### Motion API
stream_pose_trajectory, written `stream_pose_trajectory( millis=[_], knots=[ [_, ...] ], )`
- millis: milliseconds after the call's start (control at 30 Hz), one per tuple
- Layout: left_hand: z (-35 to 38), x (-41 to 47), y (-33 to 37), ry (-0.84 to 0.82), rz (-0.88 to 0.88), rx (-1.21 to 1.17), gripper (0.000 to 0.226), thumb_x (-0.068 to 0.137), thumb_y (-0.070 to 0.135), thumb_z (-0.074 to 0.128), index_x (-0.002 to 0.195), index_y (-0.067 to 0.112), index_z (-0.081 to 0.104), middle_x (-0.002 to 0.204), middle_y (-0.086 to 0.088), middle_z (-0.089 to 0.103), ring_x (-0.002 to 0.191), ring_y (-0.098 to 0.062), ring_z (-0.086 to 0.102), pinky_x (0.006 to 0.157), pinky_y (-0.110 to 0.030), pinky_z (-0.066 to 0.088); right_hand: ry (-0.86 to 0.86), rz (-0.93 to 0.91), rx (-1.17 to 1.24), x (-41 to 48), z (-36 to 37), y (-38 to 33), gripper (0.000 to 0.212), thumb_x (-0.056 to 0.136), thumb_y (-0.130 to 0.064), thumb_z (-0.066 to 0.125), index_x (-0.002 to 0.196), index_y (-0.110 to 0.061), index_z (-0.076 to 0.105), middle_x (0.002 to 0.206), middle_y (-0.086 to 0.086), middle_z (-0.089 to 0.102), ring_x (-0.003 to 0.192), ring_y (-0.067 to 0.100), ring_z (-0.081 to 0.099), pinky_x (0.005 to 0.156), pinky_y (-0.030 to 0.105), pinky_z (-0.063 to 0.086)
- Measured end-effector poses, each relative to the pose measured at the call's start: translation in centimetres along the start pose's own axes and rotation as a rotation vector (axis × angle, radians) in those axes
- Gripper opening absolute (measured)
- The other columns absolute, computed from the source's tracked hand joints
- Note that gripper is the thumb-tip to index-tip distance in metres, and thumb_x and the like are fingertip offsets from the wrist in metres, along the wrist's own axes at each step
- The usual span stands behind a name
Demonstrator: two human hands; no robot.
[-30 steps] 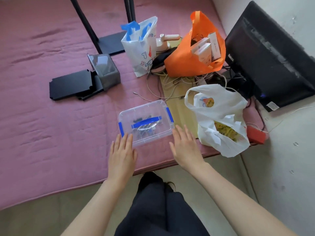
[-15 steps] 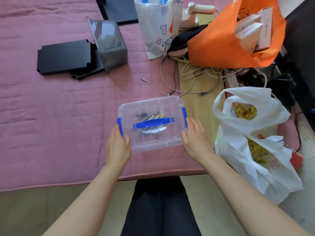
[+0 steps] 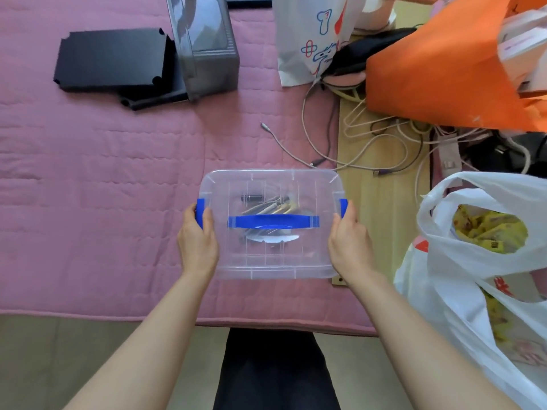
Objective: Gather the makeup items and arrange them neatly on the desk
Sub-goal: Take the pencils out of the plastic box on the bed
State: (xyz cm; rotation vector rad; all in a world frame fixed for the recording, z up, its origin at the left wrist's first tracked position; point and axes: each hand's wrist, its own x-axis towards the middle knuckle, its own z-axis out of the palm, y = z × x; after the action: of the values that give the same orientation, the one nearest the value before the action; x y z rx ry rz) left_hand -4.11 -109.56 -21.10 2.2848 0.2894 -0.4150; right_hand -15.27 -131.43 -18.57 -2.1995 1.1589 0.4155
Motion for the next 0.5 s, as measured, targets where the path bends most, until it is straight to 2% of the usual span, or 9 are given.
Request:
stream_pose_trajectory(
  millis=[133,233,367,433,500],
  knots=[
    [0.0,0.5,0.1,0.013,0.031,-0.033,0.029,0.100,0.031,0.045,0.121,0.015,0.056,0.098,0.008,0.059,0.093,-0.018,0.056,0.078,-0.028,0.037,0.060,0.005,0.040,-0.4,0.7,0.8,0.047,0.104,-0.026,0.025,0.147,-0.007,0.022,0.105,0.025,0.061,0.094,0.041,0.057,0.070,0.037,0.035],
    [0.2,0.8,-0.6,0.015,0.035,-0.043,0.028,0.100,0.033,0.045,0.119,0.018,0.059,0.097,0.009,0.062,0.094,-0.019,0.060,0.078,-0.025,0.035,0.131,-0.065,0.017,-0.1,1.5,1.8,0.042,0.103,-0.024,0.026,0.141,-0.006,0.033,0.088,0.022,0.062,0.080,0.040,0.057,0.063,0.035,0.032],
    [0.6,1.2,-1.2,0.056,0.102,0.050,0.033,0.102,0.031,0.039,0.118,0.013,0.062,0.096,-0.006,0.070,0.088,-0.028,0.059,0.072,-0.027,0.030,0.194,-0.141,-0.018,0.7,2.4,2.8,0.039,0.102,-0.025,0.028,0.131,-0.004,0.043,0.072,0.013,0.057,0.060,0.029,0.044,0.057,0.033,0.025],
    [0.6,1.4,-0.9,0.068,0.109,0.075,0.034,0.103,0.028,0.038,0.118,0.010,0.062,0.095,-0.011,0.070,0.083,-0.030,0.054,0.071,-0.031,0.030,0.200,-0.146,-0.031,0.8,2.5,2.6,0.038,0.102,-0.024,0.028,0.130,-0.003,0.044,0.068,0.009,0.054,0.057,0.027,0.039,0.056,0.033,0.022],
    [0.6,1.5,-0.9,0.062,0.108,0.089,0.035,0.103,0.028,0.036,0.116,0.008,0.062,0.095,-0.014,0.069,0.087,-0.036,0.054,0.073,-0.033,0.031,0.200,-0.145,-0.021,0.8,2.4,2.4,0.038,0.102,-0.024,0.027,0.130,-0.004,0.045,0.068,0.007,0.052,0.059,0.028,0.039,0.057,0.034,0.022]
  ],
)
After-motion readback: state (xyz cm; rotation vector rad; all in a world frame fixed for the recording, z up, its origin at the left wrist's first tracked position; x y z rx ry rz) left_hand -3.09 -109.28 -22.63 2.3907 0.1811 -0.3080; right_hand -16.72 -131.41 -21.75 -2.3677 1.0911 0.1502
